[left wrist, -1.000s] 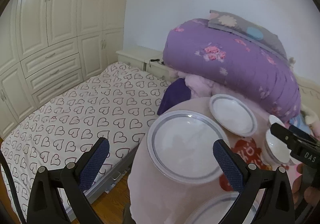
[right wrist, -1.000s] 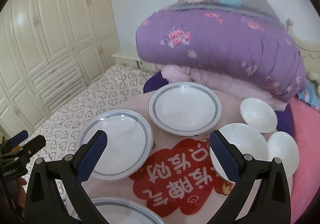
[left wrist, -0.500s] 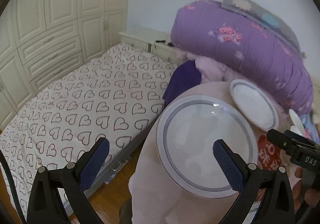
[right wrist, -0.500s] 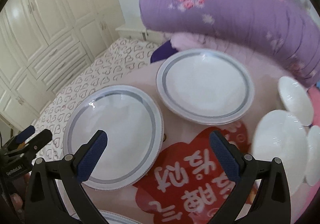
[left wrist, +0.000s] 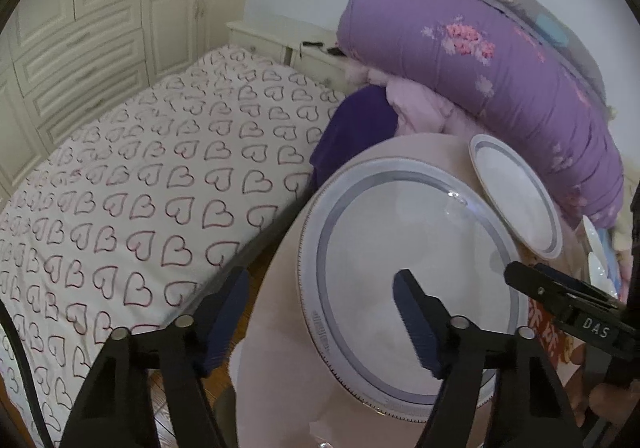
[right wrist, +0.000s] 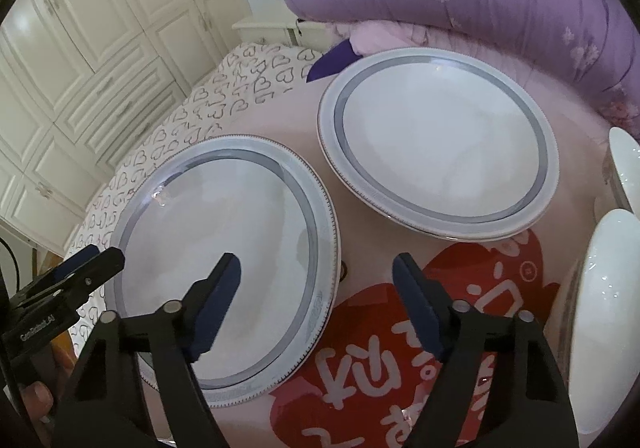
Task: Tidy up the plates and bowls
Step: 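Move both grippers to the next grey-rimmed plate and grasp its rim, then carry the held plate with both grippers over the placed plate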
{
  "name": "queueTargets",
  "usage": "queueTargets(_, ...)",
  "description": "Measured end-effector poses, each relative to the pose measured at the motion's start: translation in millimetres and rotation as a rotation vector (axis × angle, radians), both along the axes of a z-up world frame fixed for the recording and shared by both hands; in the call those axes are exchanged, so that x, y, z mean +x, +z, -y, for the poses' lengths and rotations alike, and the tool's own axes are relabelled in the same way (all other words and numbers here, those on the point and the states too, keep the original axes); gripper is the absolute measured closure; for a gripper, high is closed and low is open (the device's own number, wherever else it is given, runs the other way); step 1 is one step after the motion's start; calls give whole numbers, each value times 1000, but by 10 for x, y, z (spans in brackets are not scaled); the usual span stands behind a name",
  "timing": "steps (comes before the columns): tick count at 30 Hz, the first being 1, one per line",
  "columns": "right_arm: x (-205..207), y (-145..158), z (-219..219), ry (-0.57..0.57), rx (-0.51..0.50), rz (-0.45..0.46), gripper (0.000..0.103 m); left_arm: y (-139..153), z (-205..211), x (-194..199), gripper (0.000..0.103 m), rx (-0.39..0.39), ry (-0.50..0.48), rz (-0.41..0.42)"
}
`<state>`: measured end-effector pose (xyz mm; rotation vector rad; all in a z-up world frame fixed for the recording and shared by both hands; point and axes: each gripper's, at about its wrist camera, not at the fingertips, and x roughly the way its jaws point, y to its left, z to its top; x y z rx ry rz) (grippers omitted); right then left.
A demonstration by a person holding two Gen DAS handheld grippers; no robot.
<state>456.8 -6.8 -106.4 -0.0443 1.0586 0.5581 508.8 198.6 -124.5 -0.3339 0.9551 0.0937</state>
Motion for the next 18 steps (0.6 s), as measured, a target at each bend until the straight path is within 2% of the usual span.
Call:
queueTargets(1, 9, -14, -2, 0, 1, -4, 29, -30, -27, 29, 41, -10, -4, -7)
queueTargets(3, 23, -36, -8, -2, 1, -11, 33, -81, -60, 80, 59, -30, -15, -24)
queueTargets(5, 40, -70, -16, -3, 0, -20, 44, -146, -95, 139, 72, -57, -28, -43)
queueTargets(6, 62, -92, -20, -2, -1, -25, 47, -170, -108, 163, 73, -58, -29, -51)
queueTargets(8, 70, -131, -49, 8, 0, -40, 65, -212, -137, 211, 75, -56, -30, -58)
queueTargets(10, 62, -171, -94, 17, -15, -48, 72, -240, -141, 236, 81, -51, -24, -59)
queueTargets(18, 53, -182, -104, -10, -23, -52, 76, -291, -118, 171, 82, -53, -22, -48)
